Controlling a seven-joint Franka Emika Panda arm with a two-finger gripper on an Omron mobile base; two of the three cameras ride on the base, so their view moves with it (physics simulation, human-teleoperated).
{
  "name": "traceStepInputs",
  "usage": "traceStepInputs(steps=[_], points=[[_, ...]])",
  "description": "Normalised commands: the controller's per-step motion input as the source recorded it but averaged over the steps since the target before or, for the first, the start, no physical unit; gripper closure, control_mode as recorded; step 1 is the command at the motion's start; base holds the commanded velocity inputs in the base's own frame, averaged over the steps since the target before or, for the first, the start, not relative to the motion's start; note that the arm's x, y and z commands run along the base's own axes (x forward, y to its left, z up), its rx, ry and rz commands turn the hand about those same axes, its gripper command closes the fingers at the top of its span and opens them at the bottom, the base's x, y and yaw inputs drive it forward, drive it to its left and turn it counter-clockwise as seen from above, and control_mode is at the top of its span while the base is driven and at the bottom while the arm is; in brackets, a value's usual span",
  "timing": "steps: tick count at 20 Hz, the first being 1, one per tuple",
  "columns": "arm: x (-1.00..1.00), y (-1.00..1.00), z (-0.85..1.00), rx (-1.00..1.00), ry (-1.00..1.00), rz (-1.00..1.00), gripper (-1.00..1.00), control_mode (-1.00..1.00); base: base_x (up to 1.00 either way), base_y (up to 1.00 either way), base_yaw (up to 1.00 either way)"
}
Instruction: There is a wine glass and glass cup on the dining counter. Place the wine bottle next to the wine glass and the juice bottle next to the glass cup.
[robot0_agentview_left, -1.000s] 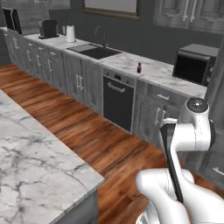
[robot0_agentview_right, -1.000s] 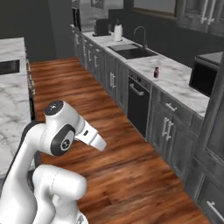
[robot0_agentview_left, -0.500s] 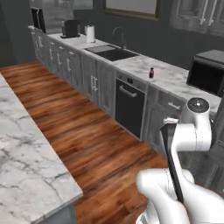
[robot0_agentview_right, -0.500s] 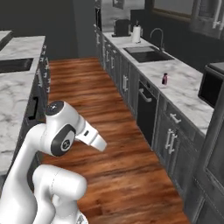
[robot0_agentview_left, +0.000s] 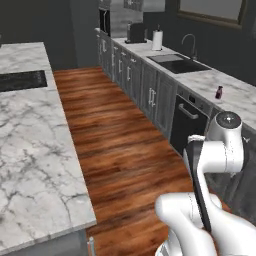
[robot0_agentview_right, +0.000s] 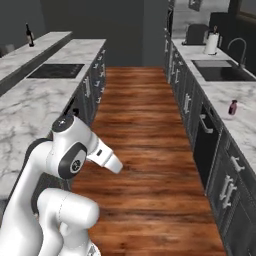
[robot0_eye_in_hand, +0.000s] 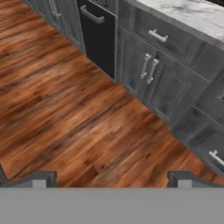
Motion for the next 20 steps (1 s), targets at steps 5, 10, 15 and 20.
traceStepInputs(steps=[5, 10, 15, 20], points=[[0.00, 0.00, 0.00, 0.00, 0.00, 0.00, -1.00, 1.00, 0.57, -0.39, 0.31], [0.00, 0.00, 0.00, 0.00, 0.00, 0.00, -1.00, 1.00, 0.58, -0.48, 0.16], [0.00, 0.00, 0.00, 0.00, 0.00, 0.00, -1.00, 1.00, 0.58, -0.55, 0.09], [0.00, 0.00, 0.00, 0.00, 0.00, 0.00, -1.00, 1.00, 0.59, -0.58, 0.03]])
